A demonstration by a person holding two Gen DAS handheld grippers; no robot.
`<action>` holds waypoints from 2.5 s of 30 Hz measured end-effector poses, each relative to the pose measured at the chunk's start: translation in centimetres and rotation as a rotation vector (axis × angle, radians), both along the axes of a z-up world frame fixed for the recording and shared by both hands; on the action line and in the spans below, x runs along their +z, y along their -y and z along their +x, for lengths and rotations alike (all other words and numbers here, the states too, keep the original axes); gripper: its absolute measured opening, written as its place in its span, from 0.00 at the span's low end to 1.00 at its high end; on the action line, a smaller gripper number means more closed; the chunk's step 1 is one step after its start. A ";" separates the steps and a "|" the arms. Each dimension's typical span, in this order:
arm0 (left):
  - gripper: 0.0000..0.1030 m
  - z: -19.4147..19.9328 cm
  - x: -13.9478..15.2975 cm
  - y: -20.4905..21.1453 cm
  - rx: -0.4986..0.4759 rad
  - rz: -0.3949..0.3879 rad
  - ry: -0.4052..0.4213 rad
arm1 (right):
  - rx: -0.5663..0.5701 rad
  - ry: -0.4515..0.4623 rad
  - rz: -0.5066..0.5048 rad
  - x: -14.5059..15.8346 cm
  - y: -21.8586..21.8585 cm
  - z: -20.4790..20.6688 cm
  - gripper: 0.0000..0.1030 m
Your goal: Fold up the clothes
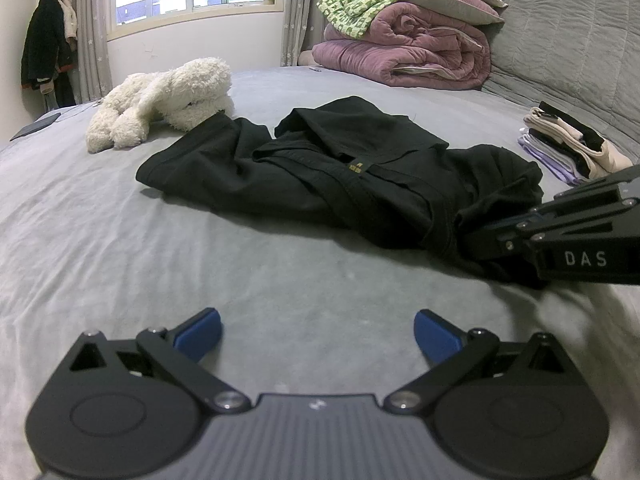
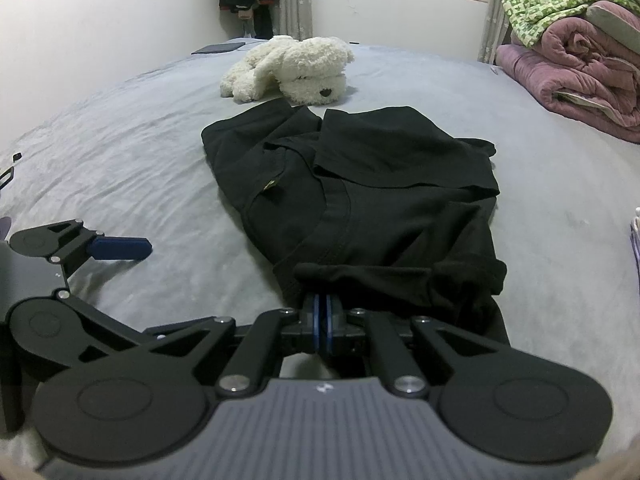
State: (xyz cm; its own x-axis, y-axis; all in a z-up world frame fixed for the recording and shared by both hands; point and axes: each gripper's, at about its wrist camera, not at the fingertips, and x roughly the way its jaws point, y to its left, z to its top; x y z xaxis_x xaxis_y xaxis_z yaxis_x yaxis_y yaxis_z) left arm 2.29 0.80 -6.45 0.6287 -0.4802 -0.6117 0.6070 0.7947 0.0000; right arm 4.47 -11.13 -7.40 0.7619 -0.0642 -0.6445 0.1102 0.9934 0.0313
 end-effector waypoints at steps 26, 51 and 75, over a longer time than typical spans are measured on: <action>1.00 0.0 0.0 0.0 0.001 0.001 0.000 | 0.000 -0.003 0.014 0.0 0.0 0.0 0.06; 1.00 -0.1 0.0 0.1 0.001 0.001 0.001 | -0.015 0.012 0.081 1.0 1.1 -0.6 0.08; 1.00 -0.1 0.0 0.1 0.002 0.002 0.001 | -0.051 0.052 0.162 2.9 3.3 -2.2 0.04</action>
